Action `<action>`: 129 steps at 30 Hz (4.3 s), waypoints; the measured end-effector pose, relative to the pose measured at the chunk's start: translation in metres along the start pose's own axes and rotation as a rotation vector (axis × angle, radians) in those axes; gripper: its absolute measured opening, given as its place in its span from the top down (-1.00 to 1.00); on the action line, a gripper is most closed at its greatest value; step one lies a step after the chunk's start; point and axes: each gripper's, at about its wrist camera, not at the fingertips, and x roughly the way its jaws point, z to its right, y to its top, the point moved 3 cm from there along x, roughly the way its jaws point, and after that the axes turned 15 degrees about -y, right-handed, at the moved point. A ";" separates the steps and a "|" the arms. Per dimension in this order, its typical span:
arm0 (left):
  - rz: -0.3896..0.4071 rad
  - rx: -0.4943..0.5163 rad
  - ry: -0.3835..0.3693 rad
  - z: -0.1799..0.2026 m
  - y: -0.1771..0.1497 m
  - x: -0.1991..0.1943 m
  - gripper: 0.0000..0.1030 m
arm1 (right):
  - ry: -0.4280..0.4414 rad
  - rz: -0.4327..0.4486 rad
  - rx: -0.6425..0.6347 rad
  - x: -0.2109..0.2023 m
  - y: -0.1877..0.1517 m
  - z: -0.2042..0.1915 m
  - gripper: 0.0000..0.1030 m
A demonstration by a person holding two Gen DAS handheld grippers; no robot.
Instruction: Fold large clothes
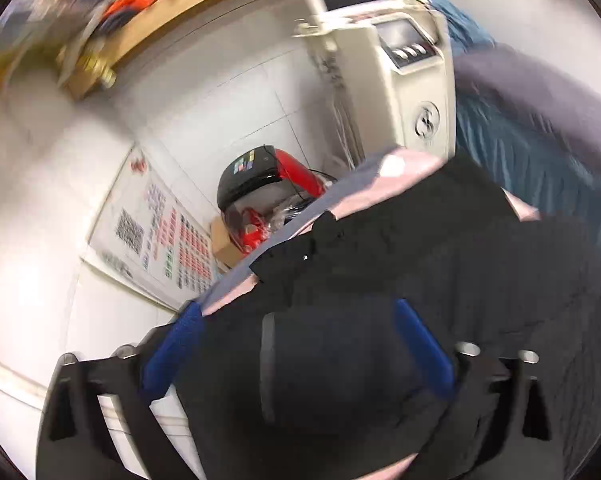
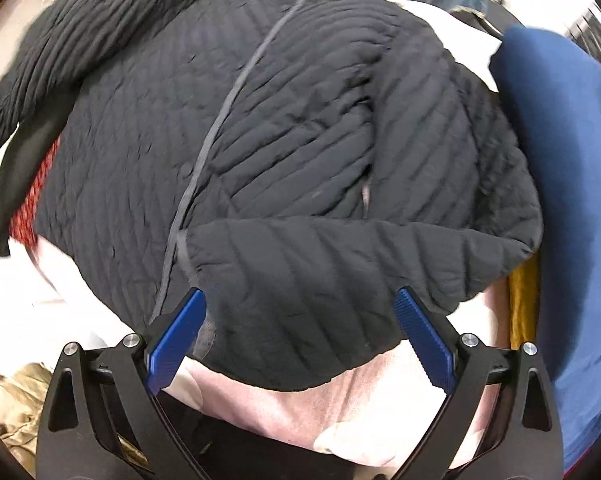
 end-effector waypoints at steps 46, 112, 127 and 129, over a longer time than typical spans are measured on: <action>-0.389 0.448 -0.392 0.233 -0.295 -0.021 -0.87 | 0.050 0.653 0.257 -0.253 0.073 0.139 0.79; -0.582 0.377 -0.527 0.106 -0.294 0.119 -0.87 | 0.361 -0.241 0.368 0.094 -0.079 0.052 -0.81; -0.604 0.135 -0.661 0.087 -0.248 0.130 0.72 | 0.465 -0.196 0.384 0.096 -0.057 0.042 -0.76; -0.602 0.133 -0.649 0.085 -0.258 0.129 0.77 | 0.483 -0.185 0.376 0.099 -0.062 0.042 -0.76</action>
